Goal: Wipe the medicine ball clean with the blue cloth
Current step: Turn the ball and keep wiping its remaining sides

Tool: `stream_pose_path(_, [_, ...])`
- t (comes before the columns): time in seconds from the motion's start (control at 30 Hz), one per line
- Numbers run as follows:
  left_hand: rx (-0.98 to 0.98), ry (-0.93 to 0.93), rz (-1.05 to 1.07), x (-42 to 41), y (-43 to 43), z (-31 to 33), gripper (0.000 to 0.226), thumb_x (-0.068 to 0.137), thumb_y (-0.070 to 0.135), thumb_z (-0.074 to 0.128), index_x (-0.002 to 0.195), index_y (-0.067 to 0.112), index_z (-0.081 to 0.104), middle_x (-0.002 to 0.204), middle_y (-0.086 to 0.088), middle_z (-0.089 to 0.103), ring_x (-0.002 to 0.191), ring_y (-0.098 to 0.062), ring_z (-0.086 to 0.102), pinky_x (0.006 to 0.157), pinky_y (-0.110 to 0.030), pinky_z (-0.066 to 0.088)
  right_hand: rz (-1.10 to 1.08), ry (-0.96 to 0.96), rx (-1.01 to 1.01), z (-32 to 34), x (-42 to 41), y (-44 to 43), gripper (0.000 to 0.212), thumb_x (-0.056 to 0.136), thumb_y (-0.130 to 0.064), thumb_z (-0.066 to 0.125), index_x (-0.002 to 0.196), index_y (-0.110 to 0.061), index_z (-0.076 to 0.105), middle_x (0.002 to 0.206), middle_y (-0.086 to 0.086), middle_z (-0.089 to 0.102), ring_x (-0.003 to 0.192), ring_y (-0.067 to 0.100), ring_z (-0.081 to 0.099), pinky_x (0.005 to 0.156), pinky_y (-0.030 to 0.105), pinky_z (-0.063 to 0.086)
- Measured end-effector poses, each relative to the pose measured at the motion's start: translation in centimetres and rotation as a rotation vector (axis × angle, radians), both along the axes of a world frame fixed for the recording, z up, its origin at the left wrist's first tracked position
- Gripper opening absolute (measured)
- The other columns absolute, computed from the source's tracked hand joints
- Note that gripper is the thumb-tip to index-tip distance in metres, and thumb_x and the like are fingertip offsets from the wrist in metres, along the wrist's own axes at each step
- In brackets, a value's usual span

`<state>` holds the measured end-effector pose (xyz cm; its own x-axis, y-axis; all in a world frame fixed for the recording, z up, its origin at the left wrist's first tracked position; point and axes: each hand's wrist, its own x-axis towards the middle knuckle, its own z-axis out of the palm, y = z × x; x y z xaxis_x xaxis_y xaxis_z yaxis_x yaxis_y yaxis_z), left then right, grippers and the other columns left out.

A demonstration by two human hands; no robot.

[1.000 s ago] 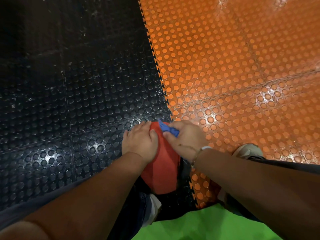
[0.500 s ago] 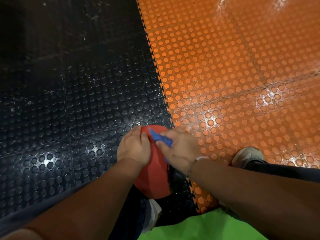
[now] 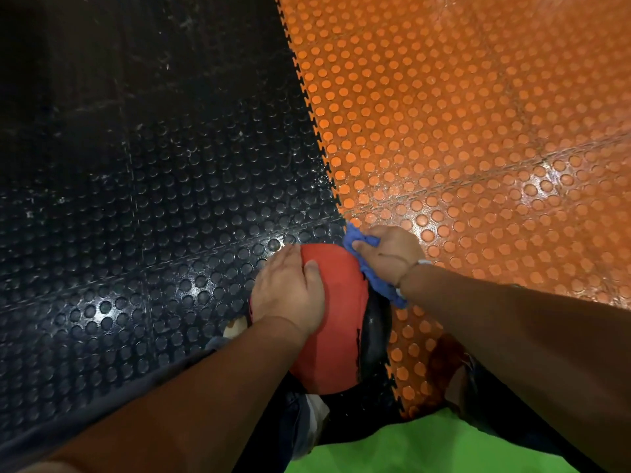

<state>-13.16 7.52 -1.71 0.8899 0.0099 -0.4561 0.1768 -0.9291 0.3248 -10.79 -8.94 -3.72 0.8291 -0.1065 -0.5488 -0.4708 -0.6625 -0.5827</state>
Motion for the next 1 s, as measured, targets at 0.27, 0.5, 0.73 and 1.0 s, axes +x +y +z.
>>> stream_pose_path(0.27, [0.008,-0.018,-0.03,-0.5,-0.1,-0.3,0.074,0.082,0.041,0.013,0.147,0.012,0.032,0.153,-0.003,0.032,0.142,-0.016,0.023,0.116,-0.029,0.014,0.214,-0.045,0.093,0.4,2.4,2.0,0.013,0.087,-0.032,0.061,0.091,-0.021,0.067,0.077,-0.004,0.062,0.071,0.016,0.058,0.06,0.021,0.043])
stream_pose_path(0.5, [0.027,-0.007,-0.063,-0.5,-0.5,-0.3,0.074,0.082,0.043,0.013,0.148,0.013,0.03,0.155,0.0,0.029,0.143,-0.016,0.021,0.118,-0.031,0.013,0.318,0.136,-0.1,-0.6,4.3,1.5,0.019,0.088,-0.026,0.057,0.097,-0.015,0.068,0.086,0.002,0.062,0.088,0.022,0.06,0.07,0.023,0.045])
stream_pose_path(0.73, [0.021,-0.024,-0.068,-0.6,-0.3,-0.2,0.073,0.083,0.043,0.014,0.147,0.013,0.033,0.153,-0.001,0.032,0.142,-0.015,0.024,0.118,-0.028,0.013,0.253,0.181,-0.094,-1.2,4.4,1.0,0.028,0.09,-0.032,0.057,0.105,-0.011,0.067,0.108,0.006,0.065,0.084,0.018,0.06,0.068,0.02,0.045])
stream_pose_path(1.0, [0.024,-0.011,0.035,0.6,0.0,-0.4,0.056,0.095,0.038,0.026,0.144,0.015,0.04,0.15,-0.003,0.039,0.139,-0.018,0.031,0.112,-0.028,0.02,0.094,-0.081,0.09,2.0,-0.1,2.0,0.027,0.091,-0.032,0.056,0.108,-0.012,0.064,0.094,0.007,0.068,0.087,0.022,0.061,0.079,0.026,0.048])
